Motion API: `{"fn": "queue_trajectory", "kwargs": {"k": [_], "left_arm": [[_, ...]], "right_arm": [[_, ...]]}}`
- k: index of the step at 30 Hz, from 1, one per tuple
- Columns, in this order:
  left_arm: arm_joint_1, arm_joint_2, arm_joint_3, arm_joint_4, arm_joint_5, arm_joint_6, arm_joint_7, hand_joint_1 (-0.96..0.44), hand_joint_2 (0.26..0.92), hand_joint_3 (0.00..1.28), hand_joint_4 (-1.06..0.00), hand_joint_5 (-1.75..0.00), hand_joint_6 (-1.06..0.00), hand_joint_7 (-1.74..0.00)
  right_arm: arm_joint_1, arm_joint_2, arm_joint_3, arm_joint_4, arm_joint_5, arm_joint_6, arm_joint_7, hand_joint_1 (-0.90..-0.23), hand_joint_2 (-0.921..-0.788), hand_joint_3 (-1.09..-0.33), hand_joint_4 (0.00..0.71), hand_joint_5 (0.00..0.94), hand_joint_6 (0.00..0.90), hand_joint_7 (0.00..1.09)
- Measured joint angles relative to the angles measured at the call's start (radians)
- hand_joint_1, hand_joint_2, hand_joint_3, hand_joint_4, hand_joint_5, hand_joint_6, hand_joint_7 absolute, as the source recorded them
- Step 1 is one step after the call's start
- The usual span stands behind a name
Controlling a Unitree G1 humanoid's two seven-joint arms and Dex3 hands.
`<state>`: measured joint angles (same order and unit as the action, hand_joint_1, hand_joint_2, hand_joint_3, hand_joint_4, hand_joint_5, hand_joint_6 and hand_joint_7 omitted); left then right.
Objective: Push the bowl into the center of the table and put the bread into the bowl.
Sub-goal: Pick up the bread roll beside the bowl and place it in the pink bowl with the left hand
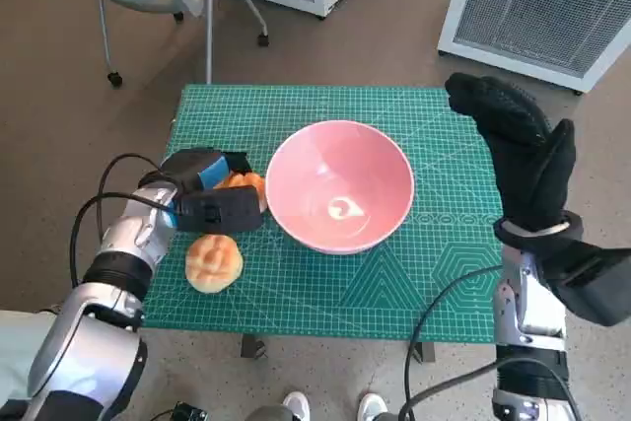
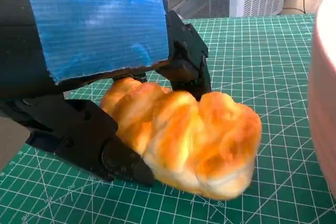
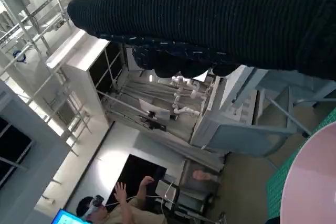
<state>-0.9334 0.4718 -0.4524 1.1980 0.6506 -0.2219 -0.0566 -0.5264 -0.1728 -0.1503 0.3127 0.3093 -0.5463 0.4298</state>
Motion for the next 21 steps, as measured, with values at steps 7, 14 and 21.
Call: {"fn": "queue_trajectory", "kwargs": {"k": [7, 14, 21], "left_arm": [[0.005, 0.047, 0.062, -0.076, -0.054, -0.02, -0.029, 0.0, 0.92, 0.06, -0.7, -1.18, -0.65, -1.11], [0.032, 0.128, 0.18, -0.301, -0.12, -0.038, 0.015, 0.0, 0.919, 0.03, -0.74, -1.14, -0.67, -1.1], [0.092, 0.15, 0.271, -0.577, -0.14, -0.014, 0.108, 0.0, 0.91, 0.01, -0.79, -1.09, -0.71, -1.05]], "right_arm": [[0.005, 0.003, 0.001, 0.0, -0.001, 0.0, 0.0, -0.702, -0.921, -0.781, 0.128, 0.008, -0.001, 0.54], [0.006, 0.006, 0.002, -0.001, -0.001, 0.001, -0.002, -0.702, -0.921, -0.781, 0.132, 0.009, -0.001, 0.53], [0.006, 0.014, 0.006, -0.003, -0.001, 0.002, -0.004, -0.702, -0.921, -0.782, 0.133, 0.009, -0.001, 0.53]]}}
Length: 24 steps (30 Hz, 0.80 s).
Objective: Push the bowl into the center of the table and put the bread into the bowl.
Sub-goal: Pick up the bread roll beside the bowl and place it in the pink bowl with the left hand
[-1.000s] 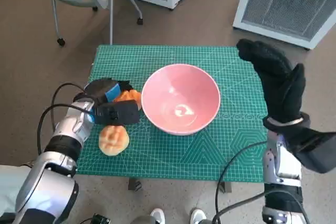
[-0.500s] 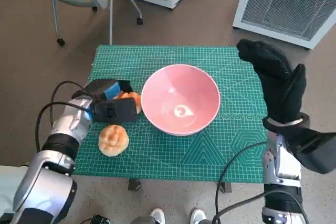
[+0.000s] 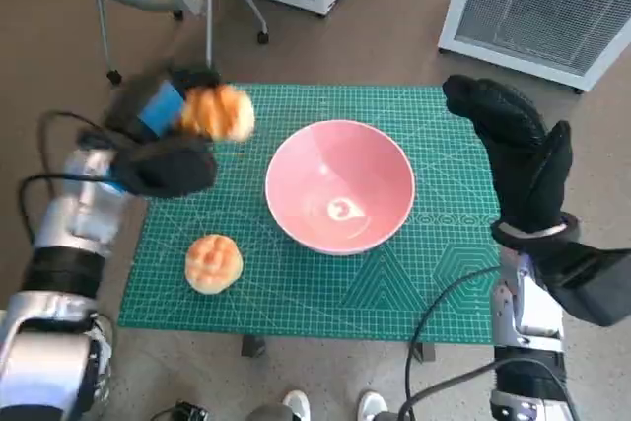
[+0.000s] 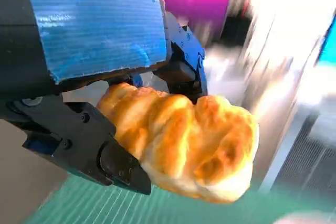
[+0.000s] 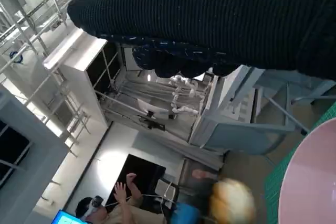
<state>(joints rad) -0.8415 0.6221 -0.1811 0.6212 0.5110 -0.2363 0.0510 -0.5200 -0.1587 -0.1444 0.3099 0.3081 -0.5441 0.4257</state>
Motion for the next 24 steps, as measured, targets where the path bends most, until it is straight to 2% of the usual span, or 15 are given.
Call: {"fn": "queue_trajectory", "kwargs": {"k": [5, 10, 14, 15, 24], "left_arm": [[0.049, -0.024, 0.018, -0.18, 0.027, 0.047, 0.042, 0.0, 0.904, 0.01, -0.81, -1.11, -0.73, -0.99], [0.079, -0.076, 0.007, -0.284, 0.03, 0.051, 0.039, 0.0, 0.904, 0.01, -0.8, -1.15, -0.74, -0.94], [0.081, -0.123, -0.03, -0.304, 0.028, 0.044, -0.017, 0.0, 0.914, 0.01, -0.78, -1.12, -0.69, -1.04], [0.081, -0.131, -0.041, -0.304, 0.028, 0.042, -0.03, 0.0, 0.904, 0.01, -0.81, -1.07, -0.72, -1.04], [0.08, -0.212, -0.129, -0.262, 0.034, 0.014, -0.131, 0.0, 0.92, 0.02, -0.77, -1.1, -0.65, -1.12]], "right_arm": [[0.0, 0.01, 0.009, 0.0, -0.001, 0.0, 0.0, -0.7, -0.921, -0.785, 0.132, 0.007, -0.001, 0.52], [0.001, 0.012, 0.013, 0.002, 0.0, 0.0, 0.001, -0.699, -0.921, -0.786, 0.131, 0.006, -0.001, 0.52], [0.004, 0.014, 0.015, 0.004, 0.003, 0.0, 0.006, -0.699, -0.921, -0.786, 0.13, 0.005, -0.001, 0.52], [0.005, 0.015, 0.016, 0.005, 0.003, 0.0, 0.008, -0.698, -0.921, -0.787, 0.13, 0.005, -0.001, 0.51], [0.023, 0.017, 0.019, 0.003, 0.005, 0.005, 0.018, -0.698, -0.921, -0.782, 0.128, 0.004, -0.001, 0.49]]}}
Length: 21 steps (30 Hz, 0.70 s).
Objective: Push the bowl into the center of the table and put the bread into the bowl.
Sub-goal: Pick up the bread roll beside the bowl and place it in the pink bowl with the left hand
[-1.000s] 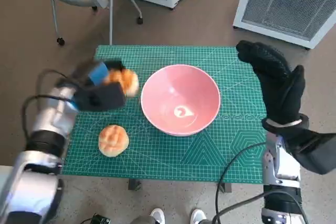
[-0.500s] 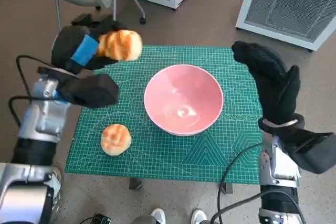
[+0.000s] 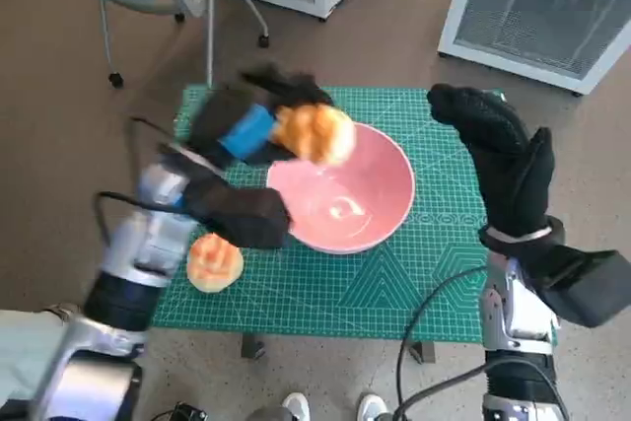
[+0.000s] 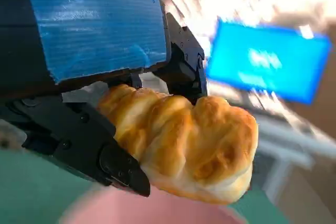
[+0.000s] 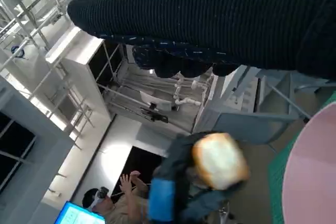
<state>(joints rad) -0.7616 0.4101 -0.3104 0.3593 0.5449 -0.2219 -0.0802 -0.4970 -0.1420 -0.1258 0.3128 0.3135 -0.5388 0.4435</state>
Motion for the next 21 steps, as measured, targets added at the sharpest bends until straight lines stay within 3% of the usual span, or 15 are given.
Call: {"fn": "queue_trajectory", "kwargs": {"k": [14, 16, 18, 19, 20, 21], "left_arm": [[-0.03, -0.077, -0.102, 0.191, 0.085, -0.061, 0.009, 0.0, 0.92, 0.04, -0.76, -1.07, -0.62, -1.19], [-0.03, -0.084, -0.105, 0.209, 0.085, -0.063, 0.008, 0.0, 0.92, 0.06, -0.73, -1.09, -0.61, -1.21], [-0.03, -0.089, -0.105, 0.221, 0.082, -0.063, 0.004, 0.0, 0.921, 0.16, -0.56, -1.24, -0.54, -1.3], [-0.03, -0.09, -0.105, 0.224, 0.08, -0.063, -0.001, 0.01, 0.887, 0.15, -0.45, -0.94, -0.46, -1.02], [-0.03, -0.09, -0.104, 0.224, 0.075, -0.061, -0.01, 0.02, 0.879, 0.13, -0.43, -0.79, -0.45, -0.87], [-0.03, -0.09, -0.102, 0.223, 0.068, -0.06, -0.02, 0.02, 0.846, 0.1, -0.33, -0.51, -0.38, -0.6]], "right_arm": [[0.018, -0.001, -0.001, -0.037, -0.002, 0.01, -0.004, -0.699, -0.921, -0.781, 0.126, 0.002, -0.001, 0.48], [0.022, -0.001, -0.001, -0.042, -0.003, 0.011, -0.007, -0.698, -0.921, -0.781, 0.126, 0.002, -0.001, 0.48], [0.027, 0.0, -0.001, -0.046, -0.003, 0.012, -0.01, -0.697, -0.921, -0.781, 0.126, 0.002, -0.001, 0.48], [0.029, 0.0, -0.001, -0.048, -0.003, 0.014, -0.011, -0.696, -0.921, -0.781, 0.126, 0.002, -0.001, 0.48], [0.031, 0.0, -0.001, -0.049, -0.003, 0.015, -0.013, -0.696, -0.921, -0.781, 0.126, 0.002, -0.001, 0.48], [0.033, 0.0, -0.001, -0.052, -0.003, 0.017, -0.014, -0.696, -0.921, -0.781, 0.127, 0.002, -0.001, 0.48]]}}
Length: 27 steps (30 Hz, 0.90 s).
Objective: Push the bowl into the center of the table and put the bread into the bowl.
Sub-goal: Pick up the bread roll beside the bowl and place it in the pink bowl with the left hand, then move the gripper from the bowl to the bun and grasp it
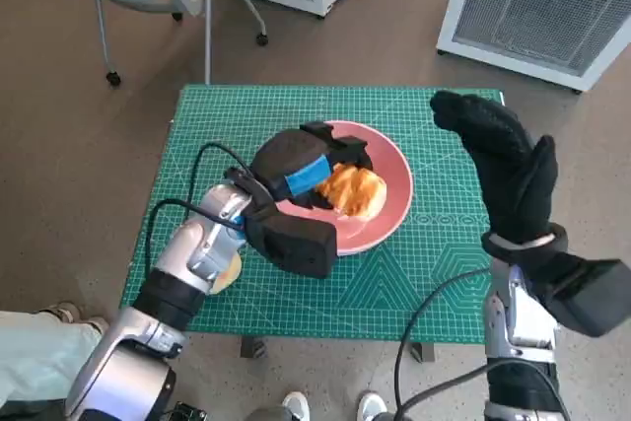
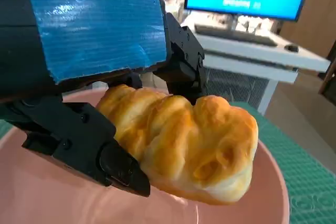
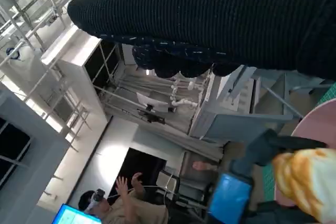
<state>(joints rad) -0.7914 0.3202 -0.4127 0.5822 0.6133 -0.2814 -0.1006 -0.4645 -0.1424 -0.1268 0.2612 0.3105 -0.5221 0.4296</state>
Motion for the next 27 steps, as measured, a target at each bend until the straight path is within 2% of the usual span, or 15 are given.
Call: {"fn": "queue_trajectory", "kwargs": {"k": [2, 4, 7, 13, 19, 27], "left_arm": [[0.003, 0.002, 0.003, -0.014, -0.007, 0.016, -0.027, -0.01, 0.807, 0.05, -0.2, -0.21, -0.3, -0.28], [0.008, 0.007, 0.006, -0.033, -0.011, 0.031, -0.055, -0.05, 0.787, 0.03, -0.13, -0.11, -0.26, -0.16], [0.019, 0.02, 0.014, -0.067, -0.028, 0.047, -0.099, -0.14, 0.772, 0.02, -0.08, -0.04, -0.23, -0.07], [0.055, 0.059, 0.05, -0.189, -0.075, 0.093, -0.203, -0.23, 0.767, 0.01, -0.01, 0.0, -0.21, -0.02], [0.127, 0.107, 0.113, -0.383, -0.15, 0.157, -0.308, -0.28, 0.761, 0.0, 0.0, 0.0, -0.2, -0.01], [0.244, 0.2, 0.223, -0.624, -0.23, 0.178, -0.384, -0.31, 0.747, 0.0, 0.0, 0.0, -0.22, -0.01]], "right_arm": [[0.002, 0.0, 0.0, -0.004, 0.0, 0.003, -0.002, -0.696, -0.921, -0.779, 0.127, 0.002, -0.001, 0.48], [0.002, 0.0, 0.0, -0.005, 0.0, 0.004, -0.003, -0.697, -0.921, -0.779, 0.127, 0.002, -0.001, 0.48], [0.003, 0.001, 0.0, -0.007, 0.0, 0.005, -0.005, -0.697, -0.921, -0.779, 0.127, 0.002, -0.001, 0.48], [0.004, 0.004, 0.002, -0.008, 0.0, 0.005, -0.007, -0.697, -0.921, -0.777, 0.127, 0.002, -0.001, 0.48], [0.007, 0.009, 0.006, -0.008, 0.0, 0.005, -0.007, -0.698, -0.921, -0.775, 0.123, 0.0, -0.001, 0.46], [0.009, 0.011, 0.012, -0.009, 0.0, 0.005, -0.007, -0.698, -0.921, -0.775, 0.122, 0.0, -0.001, 0.45]]}}
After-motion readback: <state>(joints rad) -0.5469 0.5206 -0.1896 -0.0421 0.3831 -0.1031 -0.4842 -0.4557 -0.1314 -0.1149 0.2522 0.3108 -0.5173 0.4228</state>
